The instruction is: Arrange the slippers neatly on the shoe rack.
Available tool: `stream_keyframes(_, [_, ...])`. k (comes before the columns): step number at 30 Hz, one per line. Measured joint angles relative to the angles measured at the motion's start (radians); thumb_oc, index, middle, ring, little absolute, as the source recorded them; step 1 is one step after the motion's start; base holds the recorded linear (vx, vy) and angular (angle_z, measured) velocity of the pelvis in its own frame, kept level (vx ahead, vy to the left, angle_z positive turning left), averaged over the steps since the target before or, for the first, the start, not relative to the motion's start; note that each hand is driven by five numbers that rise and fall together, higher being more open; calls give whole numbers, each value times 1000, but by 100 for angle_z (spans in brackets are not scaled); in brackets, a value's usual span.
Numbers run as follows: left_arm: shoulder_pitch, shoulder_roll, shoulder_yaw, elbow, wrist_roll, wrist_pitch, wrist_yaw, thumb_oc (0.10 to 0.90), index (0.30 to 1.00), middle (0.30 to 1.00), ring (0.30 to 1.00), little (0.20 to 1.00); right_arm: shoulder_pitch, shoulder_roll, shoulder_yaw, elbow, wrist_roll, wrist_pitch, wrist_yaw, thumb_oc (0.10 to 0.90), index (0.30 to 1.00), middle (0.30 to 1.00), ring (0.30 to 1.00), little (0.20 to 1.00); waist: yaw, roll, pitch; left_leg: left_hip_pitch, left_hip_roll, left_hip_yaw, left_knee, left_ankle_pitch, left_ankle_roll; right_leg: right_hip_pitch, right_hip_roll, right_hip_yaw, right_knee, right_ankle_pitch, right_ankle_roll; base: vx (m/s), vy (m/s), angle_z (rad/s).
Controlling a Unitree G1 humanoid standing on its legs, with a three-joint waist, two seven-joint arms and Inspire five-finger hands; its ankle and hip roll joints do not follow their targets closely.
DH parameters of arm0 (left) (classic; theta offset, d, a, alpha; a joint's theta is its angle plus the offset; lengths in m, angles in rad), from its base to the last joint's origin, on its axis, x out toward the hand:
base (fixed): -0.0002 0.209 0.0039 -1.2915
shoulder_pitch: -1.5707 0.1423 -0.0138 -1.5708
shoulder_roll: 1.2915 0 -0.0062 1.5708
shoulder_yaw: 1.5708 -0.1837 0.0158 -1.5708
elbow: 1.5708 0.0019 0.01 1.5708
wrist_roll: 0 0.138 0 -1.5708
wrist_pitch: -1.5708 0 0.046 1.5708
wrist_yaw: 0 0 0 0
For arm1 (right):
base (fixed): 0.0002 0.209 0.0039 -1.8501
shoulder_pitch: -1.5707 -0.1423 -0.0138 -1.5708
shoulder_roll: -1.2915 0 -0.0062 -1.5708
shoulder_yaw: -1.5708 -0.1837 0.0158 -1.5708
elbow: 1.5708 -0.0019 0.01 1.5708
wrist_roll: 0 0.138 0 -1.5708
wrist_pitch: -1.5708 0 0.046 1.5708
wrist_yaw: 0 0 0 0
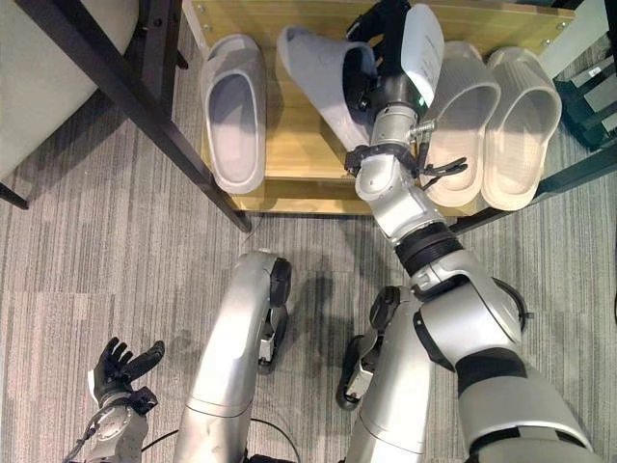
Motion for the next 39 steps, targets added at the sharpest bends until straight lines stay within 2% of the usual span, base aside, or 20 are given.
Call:
stream_keyframes(9, [5, -1, -2, 16, 1, 0, -7, 800, 900, 900, 900, 900, -2, 2, -2, 13, -24, 13, 1, 800, 900, 900, 900, 900, 0, 0, 0, 0, 1, 2, 1, -1, -2, -3, 1, 2, 2, 0, 0, 0, 0, 0])
stream_keyframes(14, [10, -2, -2, 13, 2, 1, -10, 800, 900, 900, 900, 900, 8, -47, -5, -46, -41, 13, 16, 800, 900, 900, 900, 900, 1, 0, 0, -1, 0, 2, 1, -3, -4, -4, 2, 3, 2, -1, -2, 0, 0, 0])
stream_keyframes(18, [13, -2, -1, 14, 2, 3, -27, 800, 900, 900, 900, 900, 33, -121, -15, -112, -51, 13, 51, 800, 900, 900, 900, 900, 0, 0, 0, -1, -1, 2, 1, -5, -5, -5, 1, 3, 2, -1, -2, 0, 0, 0])
stream_keyframes(23, [13, -3, 2, 14, 2, 10, -40, 800, 900, 900, 900, 900, 109, -165, -48, -194, -59, 4, 111, 800, 900, 900, 900, 900, -4, 0, 0, 0, 0, 2, 1, -8, -7, -5, 2, 3, 2, -4, -9, 0, 0, 0])
stream_keyframes(29, [13, -5, 4, 13, 1, 30, -74, 800, 900, 900, 900, 900, 200, -176, -77, -263, -57, -19, 178, 800, 900, 900, 900, 900, -15, -2, 1, 0, -1, 2, 1, -11, -8, -7, 3, 3, 3, -5, -8, 0, 0, 0])
stream_keyframes(36, [11, -6, 10, 17, 1, 33, -97, 800, 900, 900, 900, 900, 207, -178, -78, -284, -54, -26, 223, 800, 900, 900, 900, 900, -29, -3, 1, 1, 1, 2, 1, -13, -9, -8, 4, 3, 4, -5, -9, 0, 0, 0])
stream_keyframes(39, [12, -7, 29, 16, 1, 34, -100, 800, 900, 900, 900, 900, 242, -202, -83, -380, -36, -34, 241, 800, 900, 900, 900, 900, -31, -5, 1, 0, 0, 2, 1, -14, -9, -8, 4, 3, 4, -9, -11, 0, 0, 0])
